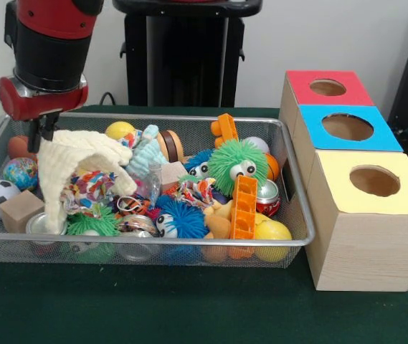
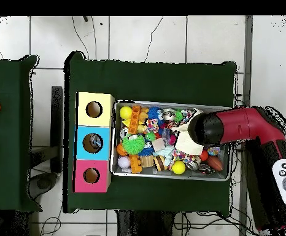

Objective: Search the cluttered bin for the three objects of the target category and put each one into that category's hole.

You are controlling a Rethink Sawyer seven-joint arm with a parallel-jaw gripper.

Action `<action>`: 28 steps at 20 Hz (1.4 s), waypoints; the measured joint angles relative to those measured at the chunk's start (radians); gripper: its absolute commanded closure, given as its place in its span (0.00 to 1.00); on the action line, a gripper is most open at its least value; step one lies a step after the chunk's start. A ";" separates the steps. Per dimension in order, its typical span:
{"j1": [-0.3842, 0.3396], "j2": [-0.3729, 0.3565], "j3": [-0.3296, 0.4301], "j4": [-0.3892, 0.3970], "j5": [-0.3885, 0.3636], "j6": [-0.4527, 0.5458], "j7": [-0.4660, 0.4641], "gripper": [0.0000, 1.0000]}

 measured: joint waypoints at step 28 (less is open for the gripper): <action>0.008 -0.053 0.071 -0.001 0.290 0.028 -0.038 0.00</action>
